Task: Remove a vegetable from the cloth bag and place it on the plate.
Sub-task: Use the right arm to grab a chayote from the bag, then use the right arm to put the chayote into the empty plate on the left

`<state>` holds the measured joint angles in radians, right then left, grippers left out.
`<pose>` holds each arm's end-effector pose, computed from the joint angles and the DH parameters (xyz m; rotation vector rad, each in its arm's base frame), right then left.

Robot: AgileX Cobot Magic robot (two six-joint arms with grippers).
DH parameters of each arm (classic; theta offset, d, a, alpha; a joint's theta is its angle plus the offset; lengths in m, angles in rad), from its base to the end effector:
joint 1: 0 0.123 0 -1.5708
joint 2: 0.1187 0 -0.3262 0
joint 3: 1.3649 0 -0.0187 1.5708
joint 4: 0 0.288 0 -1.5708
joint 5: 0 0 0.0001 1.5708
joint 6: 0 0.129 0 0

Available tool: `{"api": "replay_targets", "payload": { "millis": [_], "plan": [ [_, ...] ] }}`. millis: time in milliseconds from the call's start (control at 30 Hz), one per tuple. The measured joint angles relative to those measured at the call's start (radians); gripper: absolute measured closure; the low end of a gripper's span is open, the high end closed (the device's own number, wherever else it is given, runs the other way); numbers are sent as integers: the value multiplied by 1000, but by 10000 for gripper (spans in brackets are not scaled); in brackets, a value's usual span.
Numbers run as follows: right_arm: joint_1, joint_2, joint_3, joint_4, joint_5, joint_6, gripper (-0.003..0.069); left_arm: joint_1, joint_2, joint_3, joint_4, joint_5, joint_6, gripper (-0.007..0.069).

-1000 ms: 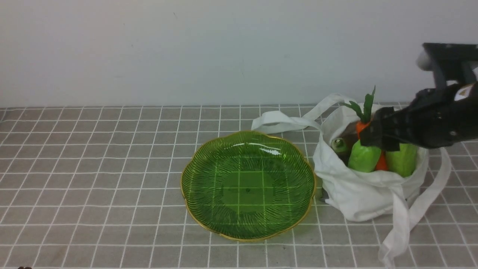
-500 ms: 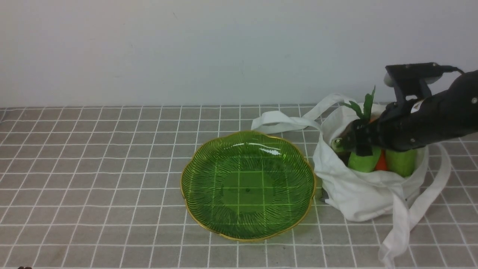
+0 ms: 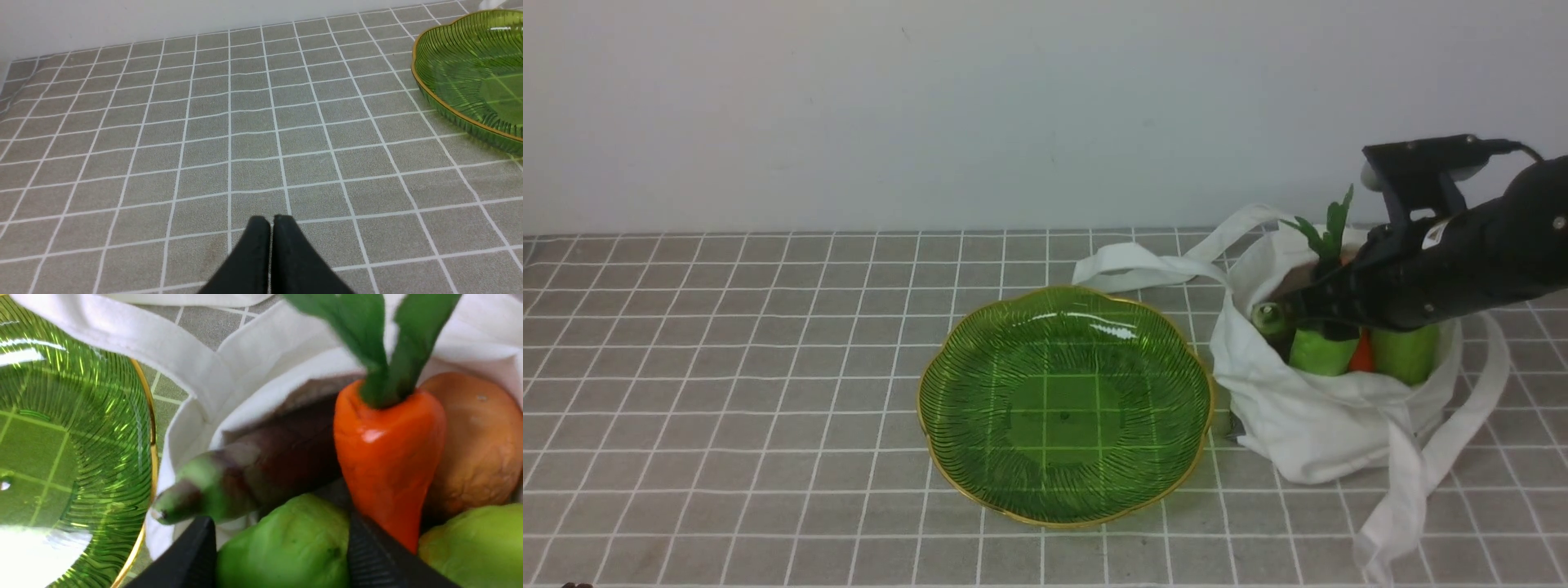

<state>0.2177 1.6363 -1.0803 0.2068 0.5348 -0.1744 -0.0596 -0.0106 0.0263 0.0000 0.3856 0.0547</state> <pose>0.3827 0.0985 0.2226 -0.3138 2.5526 0.2185 0.0841 -0.0050 0.1575 0.1077 1.8818 -0.0034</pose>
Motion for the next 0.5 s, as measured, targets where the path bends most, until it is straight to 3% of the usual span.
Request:
{"api": "replay_targets", "payload": {
  "millis": [300, 500],
  "plan": [
    [0, -131, -193, 0, 224, 0, 283, 0, 0, 0, 0, 0, 0, 632],
    [5, -158, -339, 163, 351, -1, 283, 0, 0, 0, 0, 0, 0, 632]
  ]
}}
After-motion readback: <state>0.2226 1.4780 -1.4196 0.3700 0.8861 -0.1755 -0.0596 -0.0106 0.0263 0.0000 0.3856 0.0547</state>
